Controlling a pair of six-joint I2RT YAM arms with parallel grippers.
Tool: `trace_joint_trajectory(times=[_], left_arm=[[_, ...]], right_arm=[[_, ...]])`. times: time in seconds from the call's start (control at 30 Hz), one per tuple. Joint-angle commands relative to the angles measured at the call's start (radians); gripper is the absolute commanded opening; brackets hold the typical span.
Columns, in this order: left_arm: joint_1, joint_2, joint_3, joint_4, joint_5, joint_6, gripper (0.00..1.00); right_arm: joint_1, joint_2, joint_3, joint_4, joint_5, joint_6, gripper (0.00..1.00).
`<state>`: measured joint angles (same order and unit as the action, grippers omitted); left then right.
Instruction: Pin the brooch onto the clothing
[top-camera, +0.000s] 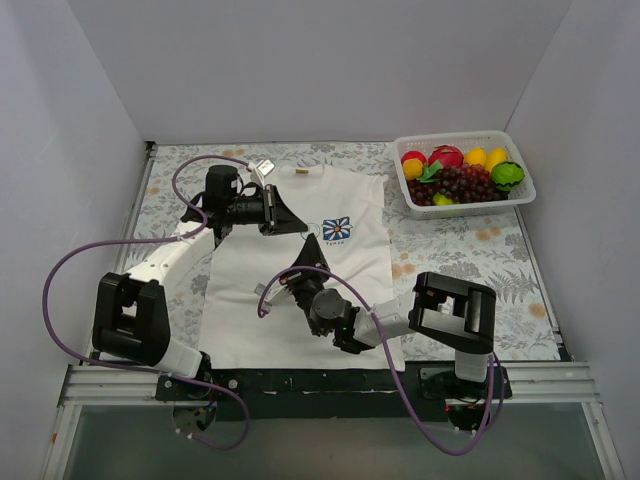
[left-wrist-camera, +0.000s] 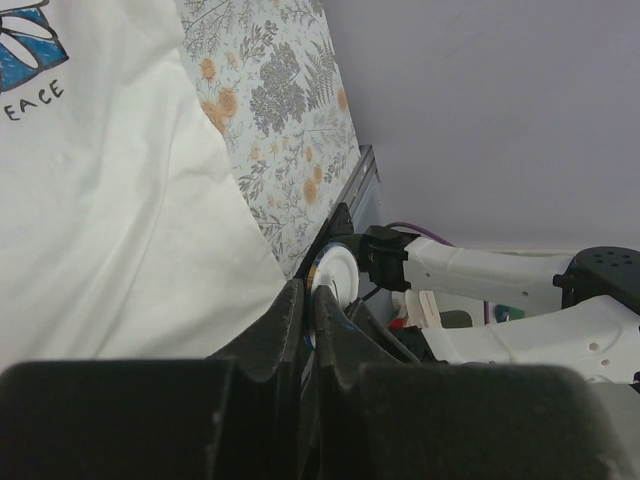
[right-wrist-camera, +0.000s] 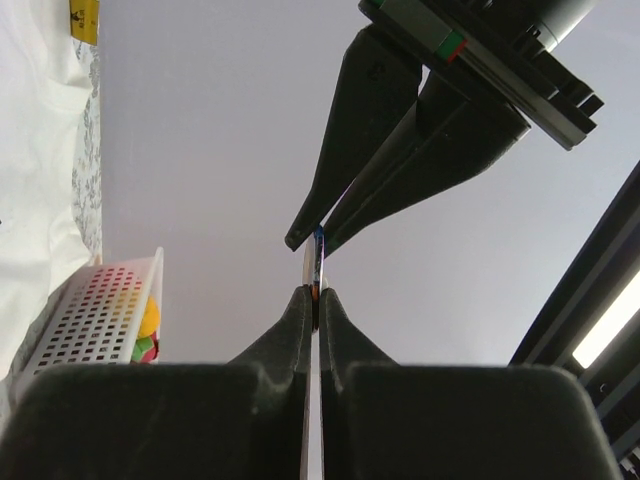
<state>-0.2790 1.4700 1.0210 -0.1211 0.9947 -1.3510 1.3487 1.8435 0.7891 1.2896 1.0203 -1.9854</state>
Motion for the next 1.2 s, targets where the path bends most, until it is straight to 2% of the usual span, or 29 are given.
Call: trace_joint_trajectory(times=[0.0,0.1,0.13,0.2,0.37,0.5,0.8,0.87,0.9,1.1,1.13,1.17], left_arm=[[-0.003,-0.028,0.004,0.009,-0.028,0.01,0.0],[-0.005,-0.039,0.008,0.009,-0.039,0.012,0.0],[-0.003,-0.046,0.01,0.009,-0.048,0.015,0.0],[-0.005,-0.051,0.016,0.009,-0.056,0.018,0.0],[-0.003,-0.059,0.036,-0.008,-0.09,0.032,0.0],[-0.002,-0.06,0.047,-0.014,-0.114,0.038,0.0],[0.0,-0.048,0.05,-0.034,-0.139,0.056,0.0],[0.0,-0.048,0.051,-0.04,-0.146,0.062,0.0],[0.0,-0.048,0.053,-0.048,-0.149,0.065,0.0],[0.0,-0.05,0.059,-0.074,-0.171,0.084,0.0],[0.001,-0.05,0.06,-0.075,-0.174,0.084,0.0],[0.001,-0.051,0.059,-0.078,-0.176,0.085,0.0]], right_arm=[[0.0,-0.001,0.039,0.6,0.015,-0.118,0.01],[0.0,-0.006,0.039,0.6,0.021,-0.105,0.14],[0.0,-0.01,0.041,0.6,0.023,-0.101,0.23],[0.0,-0.015,0.042,0.6,0.03,-0.083,0.31],[0.0,-0.046,0.036,0.574,0.047,-0.033,0.39],[0.0,-0.095,0.015,0.449,0.067,0.069,0.53],[0.0,-0.15,-0.011,0.242,0.084,0.241,0.6],[0.0,-0.168,-0.011,0.121,0.084,0.295,0.62],[0.0,-0.193,-0.013,0.078,0.081,0.372,0.64],[0.0,-0.34,0.041,-0.48,0.003,0.748,0.74],[0.0,-0.357,0.054,-0.553,-0.015,0.877,0.75],[-0.002,-0.377,0.071,-0.71,-0.066,0.934,0.76]])
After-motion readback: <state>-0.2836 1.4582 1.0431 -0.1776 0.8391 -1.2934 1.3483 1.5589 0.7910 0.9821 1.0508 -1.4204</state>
